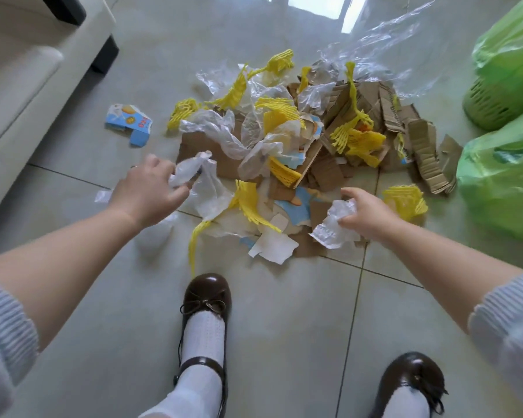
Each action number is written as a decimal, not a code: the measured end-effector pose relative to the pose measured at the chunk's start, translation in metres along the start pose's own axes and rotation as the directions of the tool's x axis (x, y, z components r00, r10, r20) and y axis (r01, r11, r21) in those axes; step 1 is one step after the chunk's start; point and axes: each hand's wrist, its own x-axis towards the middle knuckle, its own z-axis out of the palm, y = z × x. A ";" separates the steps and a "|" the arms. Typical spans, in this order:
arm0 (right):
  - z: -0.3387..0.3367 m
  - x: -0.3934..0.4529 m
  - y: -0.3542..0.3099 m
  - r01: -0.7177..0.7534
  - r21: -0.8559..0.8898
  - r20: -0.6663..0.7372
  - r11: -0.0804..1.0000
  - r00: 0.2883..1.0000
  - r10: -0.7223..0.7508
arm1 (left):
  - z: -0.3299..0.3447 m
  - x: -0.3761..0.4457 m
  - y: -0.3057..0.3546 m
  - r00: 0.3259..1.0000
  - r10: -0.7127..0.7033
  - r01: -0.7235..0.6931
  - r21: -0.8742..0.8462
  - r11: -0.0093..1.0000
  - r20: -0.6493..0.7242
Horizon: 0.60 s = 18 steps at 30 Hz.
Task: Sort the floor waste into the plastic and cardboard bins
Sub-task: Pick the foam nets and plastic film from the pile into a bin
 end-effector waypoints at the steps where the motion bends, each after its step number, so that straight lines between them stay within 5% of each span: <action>1: 0.009 -0.001 0.003 -0.009 0.015 0.000 1.000 1.000 0.009 | 0.002 -0.007 -0.005 1.000 -0.022 0.021 0.013 1.000 0.021; 13: 0.066 0.015 0.036 -0.123 -0.015 -0.065 0.992 0.990 0.122 | 0.078 -0.031 -0.050 0.911 -0.276 0.303 -0.043 0.952 0.308; 18: 0.059 0.015 0.024 -0.058 -0.119 -0.176 0.991 0.984 0.036 | 0.078 -0.023 -0.047 0.944 -0.247 0.250 0.015 0.968 0.218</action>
